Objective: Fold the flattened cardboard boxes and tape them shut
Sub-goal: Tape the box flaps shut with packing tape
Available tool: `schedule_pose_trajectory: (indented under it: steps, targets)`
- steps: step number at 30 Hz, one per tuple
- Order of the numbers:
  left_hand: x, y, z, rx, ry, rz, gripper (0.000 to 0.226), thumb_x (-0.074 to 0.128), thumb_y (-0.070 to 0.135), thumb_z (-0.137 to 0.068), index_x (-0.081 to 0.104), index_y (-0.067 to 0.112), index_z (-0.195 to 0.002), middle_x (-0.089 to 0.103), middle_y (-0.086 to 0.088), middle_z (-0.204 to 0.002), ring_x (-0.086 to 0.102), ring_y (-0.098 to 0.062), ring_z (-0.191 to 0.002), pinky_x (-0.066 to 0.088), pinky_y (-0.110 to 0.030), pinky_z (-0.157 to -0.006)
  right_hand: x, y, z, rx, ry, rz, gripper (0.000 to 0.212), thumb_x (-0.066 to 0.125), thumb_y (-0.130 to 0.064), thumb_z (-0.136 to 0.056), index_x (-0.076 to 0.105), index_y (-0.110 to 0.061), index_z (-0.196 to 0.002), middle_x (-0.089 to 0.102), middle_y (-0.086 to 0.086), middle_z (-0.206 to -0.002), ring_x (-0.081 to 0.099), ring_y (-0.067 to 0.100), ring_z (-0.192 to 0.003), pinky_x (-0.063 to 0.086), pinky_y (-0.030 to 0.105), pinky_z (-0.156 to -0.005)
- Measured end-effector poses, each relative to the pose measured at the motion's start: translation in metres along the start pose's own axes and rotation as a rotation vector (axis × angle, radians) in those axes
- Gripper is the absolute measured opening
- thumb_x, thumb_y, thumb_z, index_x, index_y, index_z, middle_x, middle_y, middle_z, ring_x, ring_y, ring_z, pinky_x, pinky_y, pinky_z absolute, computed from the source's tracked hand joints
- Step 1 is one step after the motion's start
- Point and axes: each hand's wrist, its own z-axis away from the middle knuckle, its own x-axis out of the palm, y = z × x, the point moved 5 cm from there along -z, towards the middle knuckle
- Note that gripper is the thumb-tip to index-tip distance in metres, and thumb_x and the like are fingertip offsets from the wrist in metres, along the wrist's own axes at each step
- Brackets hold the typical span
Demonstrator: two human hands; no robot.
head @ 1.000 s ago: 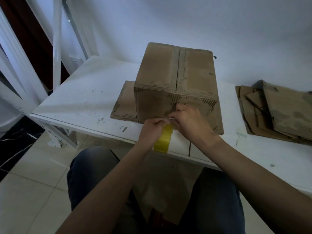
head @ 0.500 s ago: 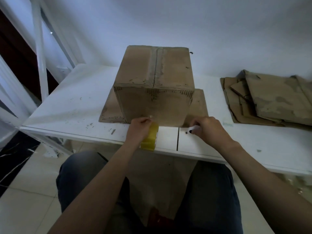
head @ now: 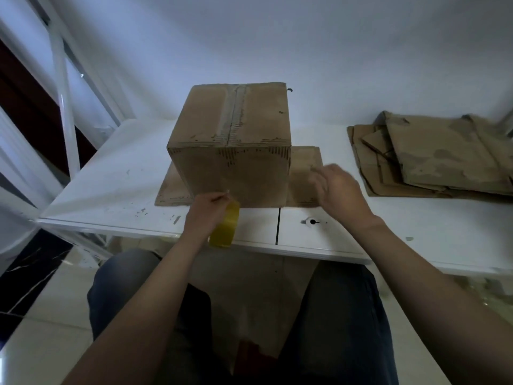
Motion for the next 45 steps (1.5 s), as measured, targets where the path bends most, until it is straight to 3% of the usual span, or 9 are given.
schedule_pose_trajectory:
  steps: [5, 13, 19, 22, 26, 29, 33, 40, 45]
  targets:
    - [-0.021, -0.001, 0.0, 0.005, -0.037, 0.032, 0.022, 0.056, 0.037, -0.097, 0.064, 0.043, -0.077, 0.062, 0.008, -0.096, 0.059, -0.028, -0.101, 0.049, -0.049, -0.099, -0.029, -0.08, -0.036, -0.219, 0.22, 0.124, 0.044, 0.04, -0.039, -0.103, 0.058, -0.015, -0.135, 0.055, 0.003, -0.143, 0.045, 0.033, -0.128, 0.045, 0.046, -0.096]
    - [-0.043, -0.01, -0.017, -0.066, -0.086, 0.086, 0.015, 0.051, 0.043, -0.098, 0.051, 0.036, -0.085, 0.056, 0.005, -0.096, 0.058, -0.028, -0.099, 0.05, -0.052, -0.097, 0.039, -0.16, -0.092, -0.446, -0.044, 0.469, 0.052, 0.027, -0.052, -0.104, 0.045, -0.028, -0.146, 0.05, -0.001, -0.147, 0.048, 0.034, -0.125, 0.045, 0.047, -0.096]
    - [-0.044, -0.017, -0.031, -0.094, -0.135, 0.171, 0.018, 0.05, 0.045, -0.1, 0.051, 0.034, -0.086, 0.059, 0.003, -0.097, 0.059, -0.022, -0.094, 0.05, -0.05, -0.097, 0.057, -0.149, -0.083, -0.452, 0.129, 0.716, 0.081, 0.062, -0.063, -0.084, 0.035, -0.024, -0.15, 0.047, 0.006, -0.147, 0.053, 0.033, -0.12, 0.046, 0.05, -0.091]
    - [-0.042, -0.022, -0.037, -0.117, -0.171, 0.211, 0.013, 0.052, 0.046, -0.098, 0.055, 0.034, -0.099, 0.06, 0.0, -0.105, 0.06, -0.026, -0.1, 0.051, -0.051, -0.097, 0.068, -0.147, -0.074, -0.404, 0.157, 0.731, 0.095, 0.075, -0.052, -0.078, 0.027, -0.019, -0.153, 0.043, 0.013, -0.146, 0.046, 0.037, -0.128, 0.039, 0.053, -0.101]
    - [-0.043, -0.028, -0.04, -0.148, -0.195, 0.231, 0.036, 0.055, 0.049, -0.095, 0.056, 0.028, -0.124, 0.061, -0.005, -0.117, 0.061, -0.03, -0.104, 0.053, -0.051, -0.094, 0.078, -0.142, -0.068, -0.405, 0.185, 0.715, 0.096, 0.074, -0.045, -0.08, 0.022, -0.018, -0.156, 0.039, 0.015, -0.15, 0.039, 0.038, -0.137, 0.031, 0.054, -0.111]
    - [-0.044, -0.03, -0.042, -0.158, -0.206, 0.262, 0.032, 0.054, 0.049, -0.097, 0.057, 0.028, -0.121, 0.062, -0.004, -0.114, 0.061, -0.029, -0.103, 0.054, -0.048, -0.092, 0.075, -0.14, -0.069, -0.419, 0.174, 0.701, 0.103, 0.074, -0.058, -0.077, 0.023, -0.018, -0.156, 0.039, 0.014, -0.151, 0.038, 0.038, -0.138, 0.029, 0.054, -0.112]
    - [-0.045, -0.032, -0.04, -0.171, -0.216, 0.299, 0.031, 0.052, 0.05, -0.098, 0.054, 0.027, -0.119, 0.062, -0.002, -0.109, 0.062, -0.028, -0.102, 0.053, -0.046, -0.091, 0.073, -0.148, -0.069, -0.375, 0.29, 0.549, 0.073, 0.053, -0.065, -0.091, 0.038, -0.023, -0.148, 0.047, 0.01, -0.145, 0.041, 0.035, -0.135, 0.029, 0.052, -0.111]
    - [-0.053, -0.035, -0.028, -0.212, -0.231, 0.373, 0.027, 0.052, 0.056, -0.096, 0.061, 0.031, -0.103, 0.063, -0.005, -0.112, 0.064, -0.031, -0.103, 0.053, -0.052, -0.096, 0.081, -0.145, -0.066, -0.31, 0.15, 0.587, 0.116, 0.083, -0.058, -0.067, 0.019, -0.021, -0.156, 0.03, 0.015, -0.154, 0.027, 0.039, -0.143, 0.019, 0.057, -0.116]
    - [-0.058, -0.028, -0.02, -0.226, -0.256, 0.46, 0.041, 0.05, 0.059, -0.096, 0.06, 0.026, -0.117, 0.062, -0.007, -0.114, 0.063, -0.032, -0.103, 0.054, -0.048, -0.092, 0.058, -0.155, -0.051, -0.363, 0.142, 0.4, 0.085, 0.063, -0.061, -0.085, 0.031, -0.023, -0.154, 0.032, 0.01, -0.156, 0.025, 0.034, -0.145, 0.02, 0.054, -0.12]
